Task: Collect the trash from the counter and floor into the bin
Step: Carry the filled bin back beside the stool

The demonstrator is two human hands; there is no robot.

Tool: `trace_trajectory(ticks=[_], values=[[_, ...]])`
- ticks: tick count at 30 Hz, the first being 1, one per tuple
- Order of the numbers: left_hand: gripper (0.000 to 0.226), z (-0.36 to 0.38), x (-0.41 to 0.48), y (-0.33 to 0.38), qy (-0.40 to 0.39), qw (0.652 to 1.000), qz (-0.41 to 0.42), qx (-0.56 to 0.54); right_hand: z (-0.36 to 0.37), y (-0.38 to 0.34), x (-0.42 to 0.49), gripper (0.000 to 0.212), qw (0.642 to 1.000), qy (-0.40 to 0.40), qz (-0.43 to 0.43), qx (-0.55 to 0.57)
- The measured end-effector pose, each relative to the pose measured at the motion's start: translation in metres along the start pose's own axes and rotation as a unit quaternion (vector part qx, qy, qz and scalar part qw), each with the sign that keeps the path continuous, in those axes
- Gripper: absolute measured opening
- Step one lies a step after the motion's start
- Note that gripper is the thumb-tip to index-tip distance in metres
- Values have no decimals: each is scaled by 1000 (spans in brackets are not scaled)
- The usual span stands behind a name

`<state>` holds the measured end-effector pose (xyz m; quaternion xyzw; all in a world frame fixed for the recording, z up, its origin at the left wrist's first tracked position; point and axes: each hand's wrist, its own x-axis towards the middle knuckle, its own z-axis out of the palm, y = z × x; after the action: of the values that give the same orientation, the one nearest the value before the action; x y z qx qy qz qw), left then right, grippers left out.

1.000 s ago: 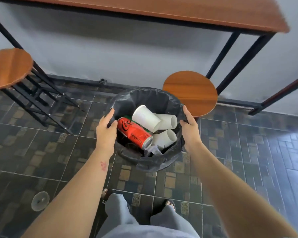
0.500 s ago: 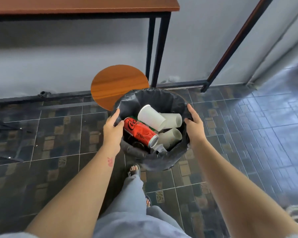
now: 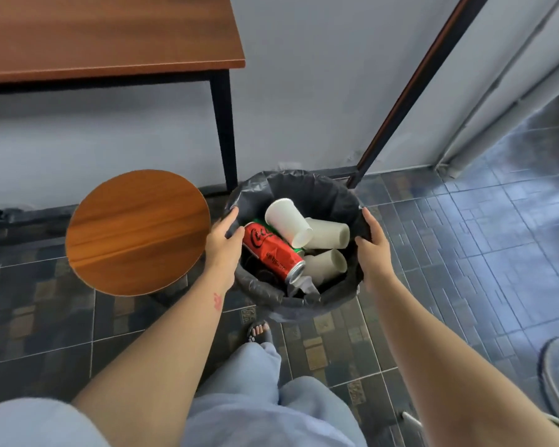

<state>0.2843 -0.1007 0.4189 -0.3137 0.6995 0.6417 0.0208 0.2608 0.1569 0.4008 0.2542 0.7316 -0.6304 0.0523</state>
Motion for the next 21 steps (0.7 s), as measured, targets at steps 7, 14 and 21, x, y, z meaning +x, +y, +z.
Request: trace_trajectory(ticks=[7,14,21], values=[[44,75,50,25,3,1000,-23,11,-19,-23,98,70,1000,-9,14,-7],[43,151,100,25,65,996,-65,-9,-27,-40,208,73,996,-60,33,-65],[39,224,139,10,164,975,-120,-93,-18,-47,314,74,977,-147,27,-154]])
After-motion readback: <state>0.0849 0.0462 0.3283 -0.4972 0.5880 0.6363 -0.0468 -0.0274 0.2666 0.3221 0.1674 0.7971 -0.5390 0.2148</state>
